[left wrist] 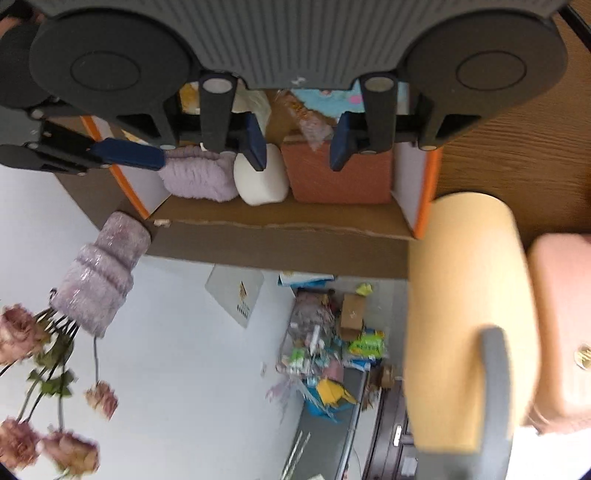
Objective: Organize soft objects
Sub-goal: 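Withdraw both grippers from the box back over the table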
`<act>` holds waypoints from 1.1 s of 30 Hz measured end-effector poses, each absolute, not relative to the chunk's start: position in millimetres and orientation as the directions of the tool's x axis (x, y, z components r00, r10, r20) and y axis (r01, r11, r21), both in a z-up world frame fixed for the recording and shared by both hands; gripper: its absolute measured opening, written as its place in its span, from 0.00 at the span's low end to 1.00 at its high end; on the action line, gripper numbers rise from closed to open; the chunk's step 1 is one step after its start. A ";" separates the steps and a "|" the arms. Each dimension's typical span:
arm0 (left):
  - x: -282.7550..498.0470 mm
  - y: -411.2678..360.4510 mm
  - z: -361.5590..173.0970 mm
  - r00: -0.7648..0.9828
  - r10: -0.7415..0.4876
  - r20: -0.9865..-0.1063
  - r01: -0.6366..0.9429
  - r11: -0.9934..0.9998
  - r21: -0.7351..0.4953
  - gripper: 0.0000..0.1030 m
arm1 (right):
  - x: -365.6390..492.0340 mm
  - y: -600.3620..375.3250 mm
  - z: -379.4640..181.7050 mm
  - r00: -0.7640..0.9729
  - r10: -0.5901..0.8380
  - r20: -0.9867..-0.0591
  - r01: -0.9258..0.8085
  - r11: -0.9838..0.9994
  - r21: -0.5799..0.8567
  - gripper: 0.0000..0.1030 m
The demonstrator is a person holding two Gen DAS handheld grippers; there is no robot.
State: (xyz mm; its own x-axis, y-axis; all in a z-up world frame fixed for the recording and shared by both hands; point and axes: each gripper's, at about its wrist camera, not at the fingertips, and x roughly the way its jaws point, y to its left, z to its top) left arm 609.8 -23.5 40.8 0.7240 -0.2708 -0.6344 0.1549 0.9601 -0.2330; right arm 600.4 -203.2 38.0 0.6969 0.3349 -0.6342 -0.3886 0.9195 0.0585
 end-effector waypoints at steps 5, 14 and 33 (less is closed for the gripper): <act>554.1 -8.7 73.9 0.791 -0.224 -0.569 0.180 0.975 -0.132 0.55 | 552.7 -220.6 77.1 0.746 0.312 -0.589 -0.372 0.928 0.020 0.52; 389.1 0.1 96.6 0.934 -0.127 -0.333 0.162 0.984 0.079 0.82 | 415.0 -277.0 110.4 0.871 0.255 -0.421 -0.292 0.956 -0.024 0.70; 184.1 4.9 33.2 0.939 -0.089 -0.331 0.086 0.996 -0.023 0.94 | 180.3 -259.5 20.2 0.880 0.359 -0.311 -0.355 0.932 0.071 0.84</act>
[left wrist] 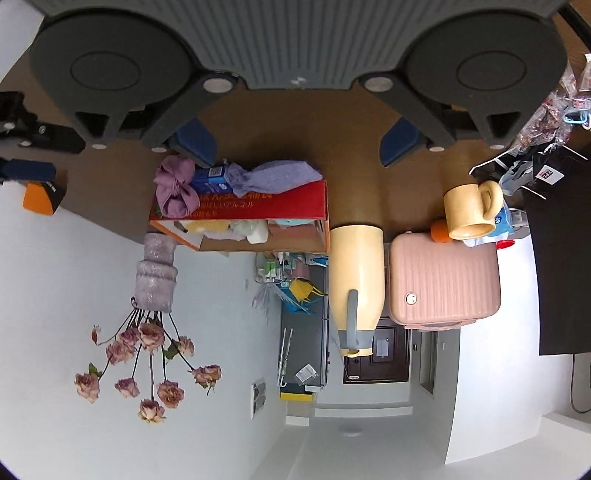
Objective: Organize soft objects
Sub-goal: 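Withdraw both grippers from the box back over the table, then lower both grippers onto the lavender burlap pouch and close on it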
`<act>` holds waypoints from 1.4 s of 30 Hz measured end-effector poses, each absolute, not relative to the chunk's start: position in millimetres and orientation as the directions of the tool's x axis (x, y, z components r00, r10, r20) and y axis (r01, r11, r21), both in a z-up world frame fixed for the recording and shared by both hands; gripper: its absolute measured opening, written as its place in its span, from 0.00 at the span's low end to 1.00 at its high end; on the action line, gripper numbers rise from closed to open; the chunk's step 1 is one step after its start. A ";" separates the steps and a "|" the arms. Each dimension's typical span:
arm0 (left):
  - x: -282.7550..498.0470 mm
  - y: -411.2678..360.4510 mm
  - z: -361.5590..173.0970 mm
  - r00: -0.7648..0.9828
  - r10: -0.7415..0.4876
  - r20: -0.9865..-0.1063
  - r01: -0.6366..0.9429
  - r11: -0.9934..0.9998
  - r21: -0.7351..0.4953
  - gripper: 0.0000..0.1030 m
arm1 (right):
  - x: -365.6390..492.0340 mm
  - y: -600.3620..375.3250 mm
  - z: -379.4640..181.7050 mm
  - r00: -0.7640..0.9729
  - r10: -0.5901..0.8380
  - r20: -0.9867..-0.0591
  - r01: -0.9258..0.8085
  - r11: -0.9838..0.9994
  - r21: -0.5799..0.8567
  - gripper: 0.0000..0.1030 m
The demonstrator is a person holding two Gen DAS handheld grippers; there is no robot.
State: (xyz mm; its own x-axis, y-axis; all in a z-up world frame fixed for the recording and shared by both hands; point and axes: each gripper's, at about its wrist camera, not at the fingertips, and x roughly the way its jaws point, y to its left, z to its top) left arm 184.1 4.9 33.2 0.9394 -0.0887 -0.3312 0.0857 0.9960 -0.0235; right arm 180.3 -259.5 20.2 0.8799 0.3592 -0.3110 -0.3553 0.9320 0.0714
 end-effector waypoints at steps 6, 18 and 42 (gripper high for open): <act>194.7 7.8 26.2 0.931 -0.097 -0.353 0.090 0.995 -0.037 0.94 | 194.0 -257.8 15.0 0.877 0.354 -0.324 -0.344 0.935 0.091 0.84; 330.6 21.7 6.7 0.874 -0.183 -0.449 0.101 0.974 -0.201 0.70 | 327.3 -212.6 6.2 0.840 0.391 -0.376 -0.379 0.919 0.107 0.75; 401.2 20.3 -37.3 0.779 -0.242 -0.579 0.106 0.960 -0.259 0.09 | 452.0 -171.9 -47.7 0.685 0.478 -0.550 -0.455 0.870 0.189 0.22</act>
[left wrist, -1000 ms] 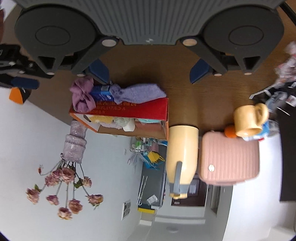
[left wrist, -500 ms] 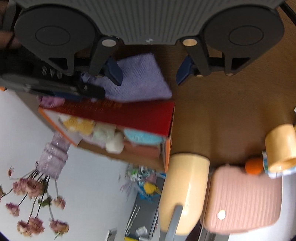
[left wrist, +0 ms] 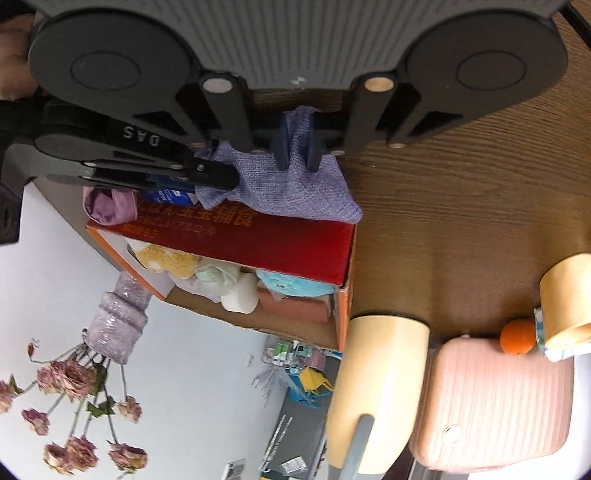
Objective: Organize soft objects
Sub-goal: 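Lower both grippers onto the lavender burlap pouch and close on it, then lift the lavender pouch with both grippers and carry it over the box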
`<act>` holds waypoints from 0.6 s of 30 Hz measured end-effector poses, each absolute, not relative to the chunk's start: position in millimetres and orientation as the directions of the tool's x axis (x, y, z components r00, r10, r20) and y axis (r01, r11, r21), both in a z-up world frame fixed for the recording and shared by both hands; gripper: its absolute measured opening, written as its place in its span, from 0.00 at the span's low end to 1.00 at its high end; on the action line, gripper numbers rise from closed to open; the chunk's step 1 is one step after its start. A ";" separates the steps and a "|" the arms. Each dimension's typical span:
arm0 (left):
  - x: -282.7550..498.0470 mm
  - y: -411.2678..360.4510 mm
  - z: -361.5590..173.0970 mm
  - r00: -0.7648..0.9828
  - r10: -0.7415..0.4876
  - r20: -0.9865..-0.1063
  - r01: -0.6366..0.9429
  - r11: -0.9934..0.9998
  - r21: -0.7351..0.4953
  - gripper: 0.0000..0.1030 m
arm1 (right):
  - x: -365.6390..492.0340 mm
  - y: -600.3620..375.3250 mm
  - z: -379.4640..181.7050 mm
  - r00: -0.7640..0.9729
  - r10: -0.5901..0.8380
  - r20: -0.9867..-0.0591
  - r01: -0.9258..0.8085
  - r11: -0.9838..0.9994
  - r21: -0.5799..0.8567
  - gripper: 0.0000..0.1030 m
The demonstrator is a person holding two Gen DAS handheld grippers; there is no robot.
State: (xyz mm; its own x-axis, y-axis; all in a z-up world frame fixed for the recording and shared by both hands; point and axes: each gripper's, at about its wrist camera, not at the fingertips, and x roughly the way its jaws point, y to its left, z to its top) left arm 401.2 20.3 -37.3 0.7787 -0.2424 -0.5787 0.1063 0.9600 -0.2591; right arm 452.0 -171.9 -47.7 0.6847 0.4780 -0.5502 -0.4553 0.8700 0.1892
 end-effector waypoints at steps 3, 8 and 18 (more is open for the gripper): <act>396.6 17.2 -33.3 0.788 -0.241 -0.567 0.120 0.963 -0.242 0.07 | 447.0 -166.9 -45.7 0.693 0.472 -0.545 -0.466 0.870 0.160 0.19; 366.7 18.8 -19.2 0.806 -0.262 -0.531 0.144 0.956 -0.254 0.06 | 415.7 -175.9 -22.6 0.730 0.472 -0.494 -0.471 0.872 0.135 0.17; 267.7 -25.3 -17.5 0.784 -0.310 -0.537 0.255 0.951 -0.177 0.06 | 285.6 -222.8 -27.7 0.748 0.430 -0.505 -0.378 0.902 0.209 0.13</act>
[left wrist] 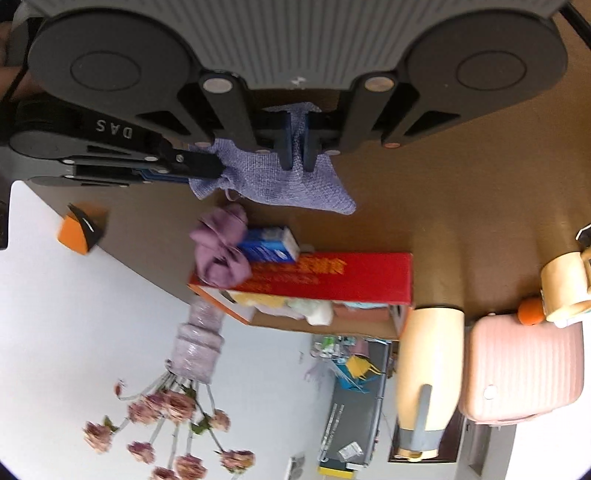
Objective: Organize soft objects
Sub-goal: 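Lift the lavender pouch with both grippers and carry it over the box, then lower the pouch into the box and open both grippers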
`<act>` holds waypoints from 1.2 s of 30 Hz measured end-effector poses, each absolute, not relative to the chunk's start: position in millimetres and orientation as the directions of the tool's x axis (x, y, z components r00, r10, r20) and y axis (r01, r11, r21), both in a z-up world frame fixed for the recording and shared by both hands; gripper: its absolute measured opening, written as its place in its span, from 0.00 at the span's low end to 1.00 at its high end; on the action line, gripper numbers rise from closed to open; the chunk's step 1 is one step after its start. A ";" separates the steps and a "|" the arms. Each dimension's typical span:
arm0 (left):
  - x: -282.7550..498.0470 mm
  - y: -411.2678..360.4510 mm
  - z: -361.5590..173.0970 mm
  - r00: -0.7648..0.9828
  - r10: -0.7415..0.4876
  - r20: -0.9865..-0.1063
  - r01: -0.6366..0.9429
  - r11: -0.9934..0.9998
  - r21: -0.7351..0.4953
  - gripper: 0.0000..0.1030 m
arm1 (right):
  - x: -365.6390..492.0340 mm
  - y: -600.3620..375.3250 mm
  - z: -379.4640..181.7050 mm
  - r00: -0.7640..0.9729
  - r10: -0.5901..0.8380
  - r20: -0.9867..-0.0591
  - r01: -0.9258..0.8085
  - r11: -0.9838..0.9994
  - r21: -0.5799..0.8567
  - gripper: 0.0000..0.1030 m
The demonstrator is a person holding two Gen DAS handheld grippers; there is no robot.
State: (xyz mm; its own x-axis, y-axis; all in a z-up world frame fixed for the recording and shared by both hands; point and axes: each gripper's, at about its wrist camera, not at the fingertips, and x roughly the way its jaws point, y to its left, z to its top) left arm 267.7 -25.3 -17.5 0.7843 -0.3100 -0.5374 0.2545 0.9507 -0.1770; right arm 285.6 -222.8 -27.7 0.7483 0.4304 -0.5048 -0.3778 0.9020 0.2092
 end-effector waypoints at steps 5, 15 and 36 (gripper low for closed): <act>250.2 -47.4 -18.4 0.774 -0.310 -0.551 0.279 0.950 -0.142 0.06 | 259.1 -240.0 -30.4 0.778 0.396 -0.487 -0.326 0.918 0.224 0.13; 234.8 -54.6 -8.5 0.789 -0.311 -0.529 0.283 0.950 -0.136 0.06 | 245.8 -252.2 -27.4 0.795 0.407 -0.450 -0.326 0.912 0.250 0.13; 556.9 -55.5 13.9 0.683 -0.300 -0.666 0.187 0.953 -0.237 0.06 | 574.6 -250.7 8.2 0.634 0.400 -0.662 -0.313 0.915 0.254 0.12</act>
